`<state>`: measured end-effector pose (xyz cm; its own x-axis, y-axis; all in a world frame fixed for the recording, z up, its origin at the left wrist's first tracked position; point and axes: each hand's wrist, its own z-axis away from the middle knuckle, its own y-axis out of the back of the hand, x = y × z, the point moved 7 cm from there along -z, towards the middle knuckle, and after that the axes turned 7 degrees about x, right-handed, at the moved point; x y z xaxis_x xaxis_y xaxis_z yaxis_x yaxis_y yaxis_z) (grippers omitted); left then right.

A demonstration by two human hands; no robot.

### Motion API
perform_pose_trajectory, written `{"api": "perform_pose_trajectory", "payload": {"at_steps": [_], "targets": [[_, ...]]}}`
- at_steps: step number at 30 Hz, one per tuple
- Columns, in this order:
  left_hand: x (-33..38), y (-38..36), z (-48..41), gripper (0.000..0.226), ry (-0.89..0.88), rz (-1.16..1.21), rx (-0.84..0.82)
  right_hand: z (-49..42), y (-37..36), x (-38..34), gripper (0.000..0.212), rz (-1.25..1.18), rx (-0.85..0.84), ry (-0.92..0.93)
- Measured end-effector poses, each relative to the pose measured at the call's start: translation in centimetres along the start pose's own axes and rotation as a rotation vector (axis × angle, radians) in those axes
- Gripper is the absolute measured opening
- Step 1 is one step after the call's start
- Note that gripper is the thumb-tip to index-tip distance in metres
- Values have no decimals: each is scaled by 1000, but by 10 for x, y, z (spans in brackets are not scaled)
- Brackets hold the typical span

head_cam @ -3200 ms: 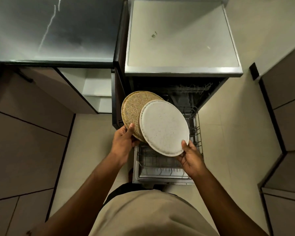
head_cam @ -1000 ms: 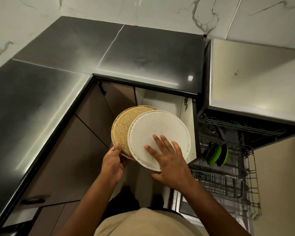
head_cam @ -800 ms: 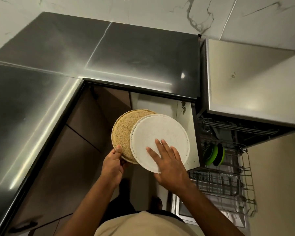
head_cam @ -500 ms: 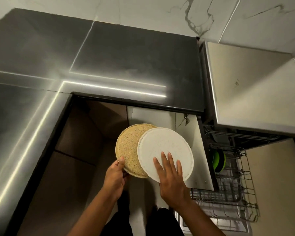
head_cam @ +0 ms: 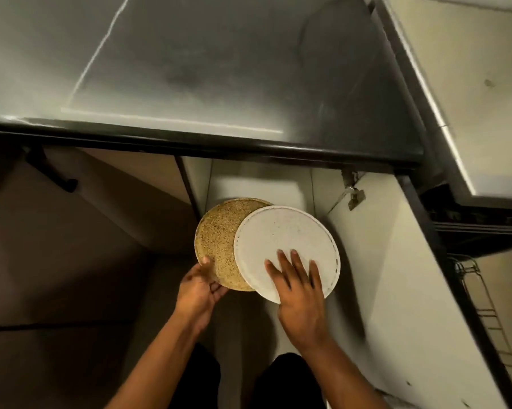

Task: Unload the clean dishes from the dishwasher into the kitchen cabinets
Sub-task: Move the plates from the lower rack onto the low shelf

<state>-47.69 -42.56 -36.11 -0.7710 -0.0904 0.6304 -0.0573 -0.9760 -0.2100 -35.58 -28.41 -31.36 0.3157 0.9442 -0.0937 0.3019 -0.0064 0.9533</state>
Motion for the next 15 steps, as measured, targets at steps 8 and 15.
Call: {"api": "perform_pose_trajectory", "payload": {"at_steps": [8, 15], "targets": [[-44, -23, -154, 29, -92, 125, -115, -44, -142, 44, 80, -25, 120, -4], [-41, -46, -218, 26, -367, 200, -198, -81, -196, 81, 76, -7, 236, -10]]}}
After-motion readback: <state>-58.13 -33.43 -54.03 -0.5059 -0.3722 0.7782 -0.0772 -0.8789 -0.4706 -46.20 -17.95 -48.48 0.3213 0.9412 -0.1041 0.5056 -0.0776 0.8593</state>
